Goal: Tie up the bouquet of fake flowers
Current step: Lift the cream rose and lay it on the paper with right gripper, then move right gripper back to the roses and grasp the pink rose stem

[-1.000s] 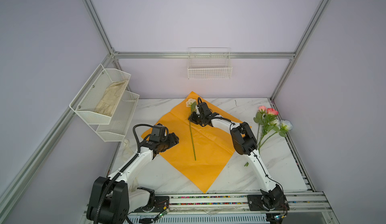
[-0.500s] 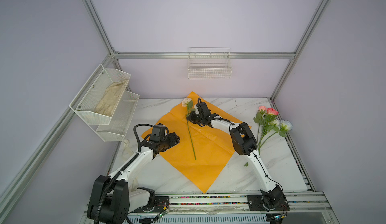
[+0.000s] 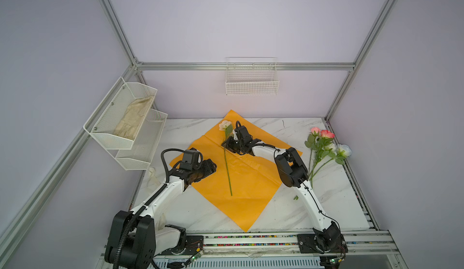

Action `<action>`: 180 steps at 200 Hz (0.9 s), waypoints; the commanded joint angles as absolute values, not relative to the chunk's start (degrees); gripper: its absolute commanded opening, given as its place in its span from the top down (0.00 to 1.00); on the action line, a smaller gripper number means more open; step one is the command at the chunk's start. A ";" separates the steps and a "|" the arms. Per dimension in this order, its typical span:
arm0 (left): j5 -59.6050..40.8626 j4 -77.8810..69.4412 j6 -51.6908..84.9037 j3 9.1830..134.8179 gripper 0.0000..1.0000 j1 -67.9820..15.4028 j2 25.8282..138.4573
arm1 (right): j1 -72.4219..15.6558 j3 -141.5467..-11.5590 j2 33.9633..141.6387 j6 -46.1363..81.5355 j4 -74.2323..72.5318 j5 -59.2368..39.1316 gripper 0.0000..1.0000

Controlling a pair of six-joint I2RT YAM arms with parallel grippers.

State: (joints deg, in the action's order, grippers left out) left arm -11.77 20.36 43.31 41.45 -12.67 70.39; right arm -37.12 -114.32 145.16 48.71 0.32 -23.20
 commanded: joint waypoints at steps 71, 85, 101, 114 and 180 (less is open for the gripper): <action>-19.86 13.39 42.71 40.69 0.23 -12.61 69.59 | -22.10 -75.97 103.96 37.35 2.89 -13.33 0.52; -22.26 9.94 43.33 41.29 0.23 -13.89 70.79 | -15.03 -67.84 96.18 36.01 3.35 -10.59 0.52; -22.13 9.00 42.99 44.02 0.23 -16.91 73.35 | -5.17 -60.35 89.84 33.84 3.65 -10.55 0.54; -21.75 8.78 42.33 47.21 0.22 -20.38 76.55 | 2.01 -58.45 87.96 30.62 6.45 -12.12 0.56; -21.49 7.76 41.14 61.55 0.22 -32.61 92.80 | 12.04 -62.66 98.59 16.95 16.92 -9.65 0.68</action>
State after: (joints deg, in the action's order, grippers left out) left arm -20.49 10.17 42.41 53.52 -30.65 91.46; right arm 12.53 -60.34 95.11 23.86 10.76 -11.88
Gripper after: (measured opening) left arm 0.779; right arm 0.333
